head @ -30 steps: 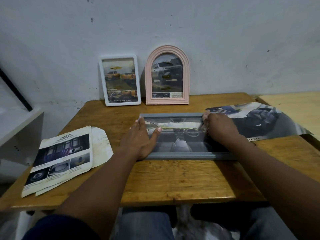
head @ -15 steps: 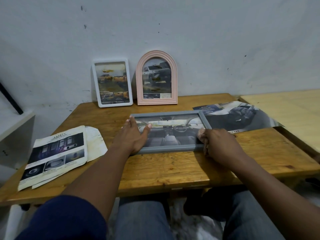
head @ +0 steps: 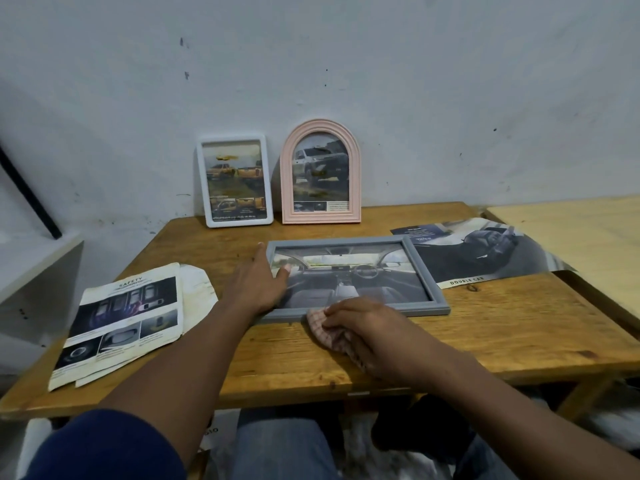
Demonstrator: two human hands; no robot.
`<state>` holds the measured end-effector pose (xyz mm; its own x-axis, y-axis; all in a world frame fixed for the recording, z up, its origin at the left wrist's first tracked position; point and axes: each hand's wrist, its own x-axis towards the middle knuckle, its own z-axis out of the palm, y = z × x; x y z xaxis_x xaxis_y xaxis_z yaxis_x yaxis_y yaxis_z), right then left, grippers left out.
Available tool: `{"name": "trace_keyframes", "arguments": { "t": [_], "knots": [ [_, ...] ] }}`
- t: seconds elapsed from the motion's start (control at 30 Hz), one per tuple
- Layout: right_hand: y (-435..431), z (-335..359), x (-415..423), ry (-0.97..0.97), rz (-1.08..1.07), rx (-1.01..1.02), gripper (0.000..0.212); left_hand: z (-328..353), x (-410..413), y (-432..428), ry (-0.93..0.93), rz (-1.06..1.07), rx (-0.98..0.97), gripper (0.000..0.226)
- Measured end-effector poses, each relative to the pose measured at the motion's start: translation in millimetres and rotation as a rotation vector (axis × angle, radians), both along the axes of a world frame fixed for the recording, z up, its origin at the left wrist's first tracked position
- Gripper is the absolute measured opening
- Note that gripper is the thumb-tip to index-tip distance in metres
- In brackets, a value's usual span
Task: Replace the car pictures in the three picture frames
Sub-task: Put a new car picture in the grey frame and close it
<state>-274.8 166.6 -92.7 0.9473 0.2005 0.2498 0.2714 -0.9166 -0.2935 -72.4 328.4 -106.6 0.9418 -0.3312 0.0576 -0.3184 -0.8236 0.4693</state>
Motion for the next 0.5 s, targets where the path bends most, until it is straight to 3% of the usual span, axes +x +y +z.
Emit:
{"name": "trace_keyframes", "arguments": {
  "t": [0.17, 0.33, 0.5],
  "knots": [
    [-7.1, -9.7, -1.8, -0.056, 0.002, 0.023, 0.040, 7.8, -4.8, -7.3, -0.036, 0.007, 0.084, 0.077],
    [-21.3, -12.6, 10.7, -0.149, -0.170, 0.068, 0.043, 3.5, -3.4, -6.2, -0.041, 0.016, 0.092, 0.076],
    [-16.7, -6.5, 32.6, -0.026, -0.171, 0.067, 0.034, -10.0, -8.6, -1.4, -0.091, 0.010, 0.020, 0.068]
  ]
}}
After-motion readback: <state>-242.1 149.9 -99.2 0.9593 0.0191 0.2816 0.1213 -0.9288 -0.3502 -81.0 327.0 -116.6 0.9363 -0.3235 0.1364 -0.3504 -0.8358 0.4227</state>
